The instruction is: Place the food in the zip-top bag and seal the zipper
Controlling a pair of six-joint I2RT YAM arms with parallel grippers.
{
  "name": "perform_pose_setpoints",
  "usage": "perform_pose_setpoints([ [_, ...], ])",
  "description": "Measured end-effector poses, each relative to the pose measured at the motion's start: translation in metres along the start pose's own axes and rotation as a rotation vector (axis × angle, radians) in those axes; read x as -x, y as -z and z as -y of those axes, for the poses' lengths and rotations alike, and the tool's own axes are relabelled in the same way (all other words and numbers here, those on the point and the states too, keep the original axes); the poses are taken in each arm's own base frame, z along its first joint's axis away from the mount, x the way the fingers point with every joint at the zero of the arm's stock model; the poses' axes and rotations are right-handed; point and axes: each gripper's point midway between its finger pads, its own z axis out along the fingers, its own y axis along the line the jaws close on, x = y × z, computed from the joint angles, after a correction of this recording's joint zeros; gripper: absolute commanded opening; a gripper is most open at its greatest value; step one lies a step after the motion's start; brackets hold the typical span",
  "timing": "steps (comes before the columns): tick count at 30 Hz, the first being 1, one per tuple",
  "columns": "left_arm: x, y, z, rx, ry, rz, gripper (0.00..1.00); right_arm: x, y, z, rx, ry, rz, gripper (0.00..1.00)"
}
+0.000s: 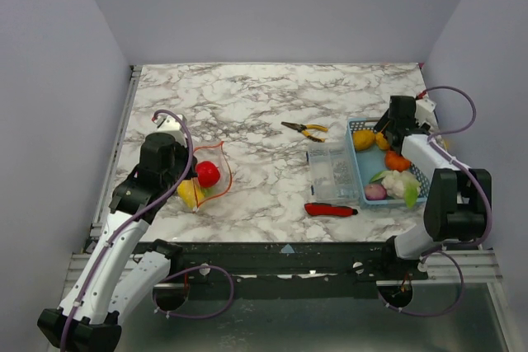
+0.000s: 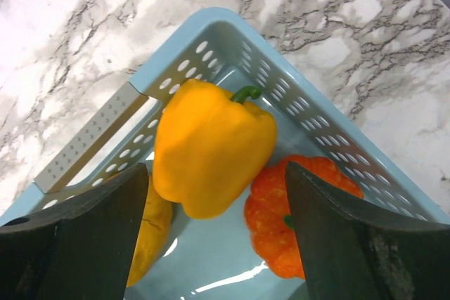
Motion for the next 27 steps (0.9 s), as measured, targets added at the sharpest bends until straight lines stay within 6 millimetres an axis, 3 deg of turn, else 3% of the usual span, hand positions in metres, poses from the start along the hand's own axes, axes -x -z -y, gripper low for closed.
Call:
perform_pose_setpoints([
  [3,0.0,0.0,0.001,-0.004,0.0,-0.002,0.0,-0.001,-0.004,-0.005,0.017,-0.004,0.001,0.82],
  [7,0.0,0.0,0.001,-0.004,0.0,-0.002,0.0,-0.017,-0.023,-0.009,0.0,0.018,-0.048,0.78],
  [16,0.0,0.0,0.001,-0.004,0.0,-0.003,0.0,-0.02,-0.028,-0.012,-0.003,0.004,-0.052,0.32],
  [21,-0.001,-0.001,0.001,-0.005,0.0,-0.007,0.0,-0.005,-0.007,-0.009,0.026,-0.02,-0.019,0.15],
  [27,-0.001,-0.001,0.001,-0.006,-0.001,-0.009,0.0,0.038,0.042,-0.015,0.146,-0.083,0.091,0.1],
])
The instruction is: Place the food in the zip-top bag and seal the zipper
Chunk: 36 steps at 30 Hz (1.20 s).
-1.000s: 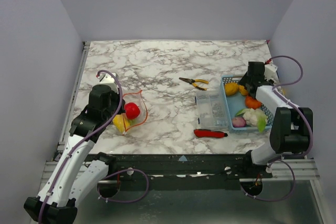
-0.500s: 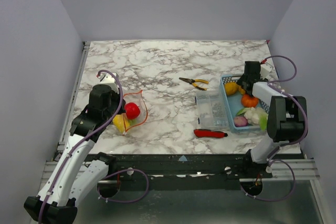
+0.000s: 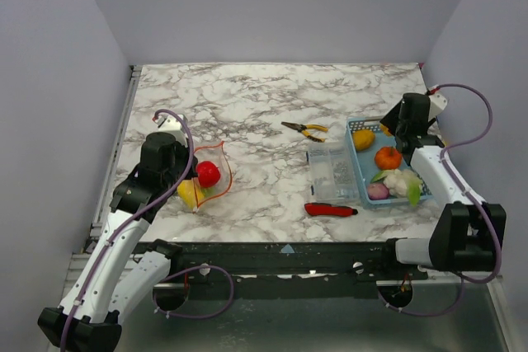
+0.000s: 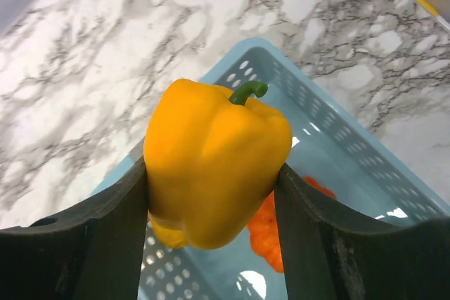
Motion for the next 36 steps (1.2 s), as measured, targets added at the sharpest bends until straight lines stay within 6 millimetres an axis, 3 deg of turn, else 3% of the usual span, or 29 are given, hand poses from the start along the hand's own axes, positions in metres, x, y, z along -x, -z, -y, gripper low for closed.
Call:
perform_pose_setpoints([
  [6,0.0,0.0,0.0,0.0,0.0,0.0,0.0,0.005,0.033,-0.023,0.187,-0.019,-0.014,0.08],
  [11,0.0,0.0,0.001,-0.003,0.0,-0.002,0.0,-0.018,0.078,-0.084,0.581,-0.021,-0.137,0.08],
  [14,0.0,0.0,0.001,-0.004,0.0,-0.003,0.0,-0.05,0.128,-0.136,0.854,0.039,-0.241,0.08],
  [17,0.0,0.0,0.001,-0.004,0.0,-0.003,0.0,-0.09,0.198,-0.182,1.121,0.134,-0.34,0.08],
  [23,-0.001,0.0,0.001,-0.006,0.0,-0.003,0.0,-0.167,0.328,-0.227,1.528,0.309,-0.519,0.08],
  [26,-0.001,0.0,0.001,-0.007,0.0,-0.004,0.0,-0.207,0.361,-0.241,1.616,0.361,-0.598,0.08],
  [30,0.0,0.0,0.002,-0.012,0.001,-0.001,0.0,-0.257,0.379,-0.255,1.643,0.391,-0.697,0.08],
  [32,0.001,0.001,0.003,-0.018,0.002,0.004,0.0,-0.277,0.376,-0.275,1.625,0.374,-0.703,0.08],
  [34,0.001,0.003,0.004,-0.024,0.002,0.008,0.0,-0.288,0.379,-0.282,1.618,0.373,-0.71,0.09],
  [36,0.0,0.004,0.006,-0.037,0.008,0.003,0.0,-0.294,0.377,-0.302,1.597,0.348,-0.679,0.09],
])
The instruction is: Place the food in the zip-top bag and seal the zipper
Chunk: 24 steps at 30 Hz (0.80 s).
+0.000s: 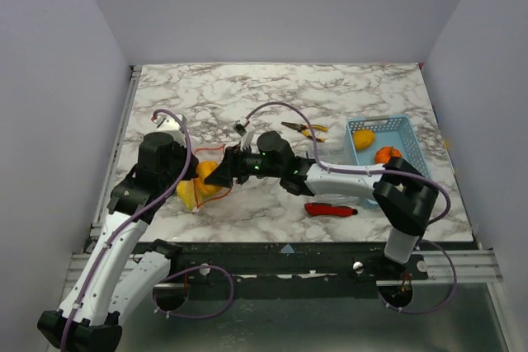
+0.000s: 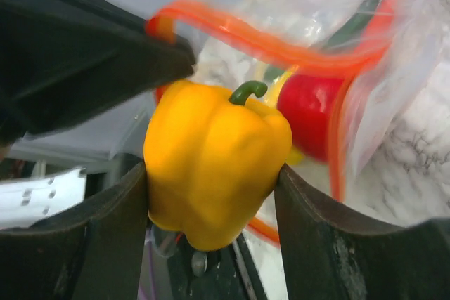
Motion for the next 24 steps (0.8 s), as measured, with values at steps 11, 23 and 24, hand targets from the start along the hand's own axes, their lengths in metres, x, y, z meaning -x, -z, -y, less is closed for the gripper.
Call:
perform_pose_setpoints([
  [11,0.03,0.044,0.066,-0.288,0.1,-0.098,0.0,0.059,-0.052,0.033,-0.22,-0.071,0.214,0.61],
  [23,0.035,0.05,0.073,-0.315,0.16,-0.089,0.0,0.057,0.022,0.032,-0.447,-0.061,0.171,0.93],
  [24,0.036,0.049,0.073,-0.315,0.16,-0.09,0.0,0.057,0.028,0.031,-0.458,-0.057,0.166,0.93],
])
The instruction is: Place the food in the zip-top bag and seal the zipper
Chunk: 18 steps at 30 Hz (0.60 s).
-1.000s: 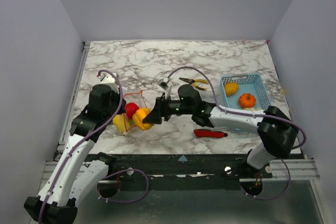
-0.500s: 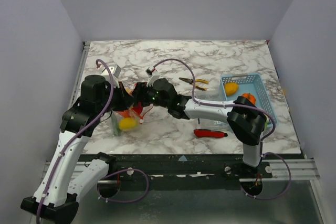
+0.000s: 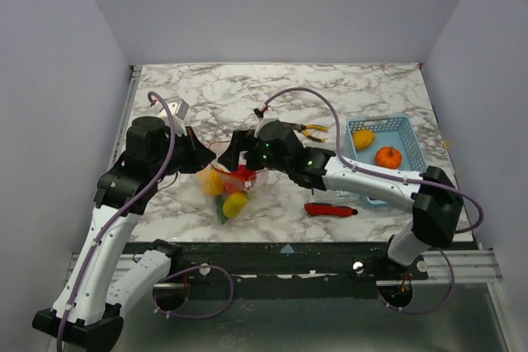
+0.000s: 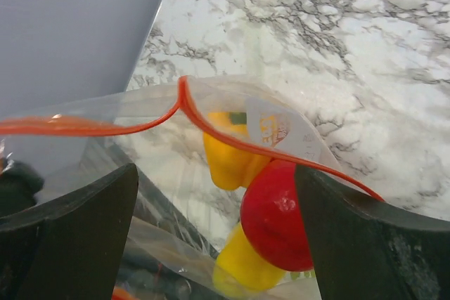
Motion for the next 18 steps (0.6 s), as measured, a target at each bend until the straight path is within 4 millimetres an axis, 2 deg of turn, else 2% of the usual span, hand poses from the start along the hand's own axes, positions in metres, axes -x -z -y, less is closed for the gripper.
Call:
perform_pose_setpoints([
  [12,0.006,-0.022,-0.007,0.015,-0.039,-0.021,0.0,0.028,0.076,0.008,-0.091,0.066,0.023,0.91],
  [15,0.006,-0.027,-0.011,0.023,-0.057,-0.03,0.0,0.04,0.101,0.029,-0.203,0.071,0.081,0.93],
  [18,0.006,-0.029,-0.014,0.031,-0.077,-0.015,0.0,0.048,0.134,0.07,-0.39,0.05,0.143,0.93],
])
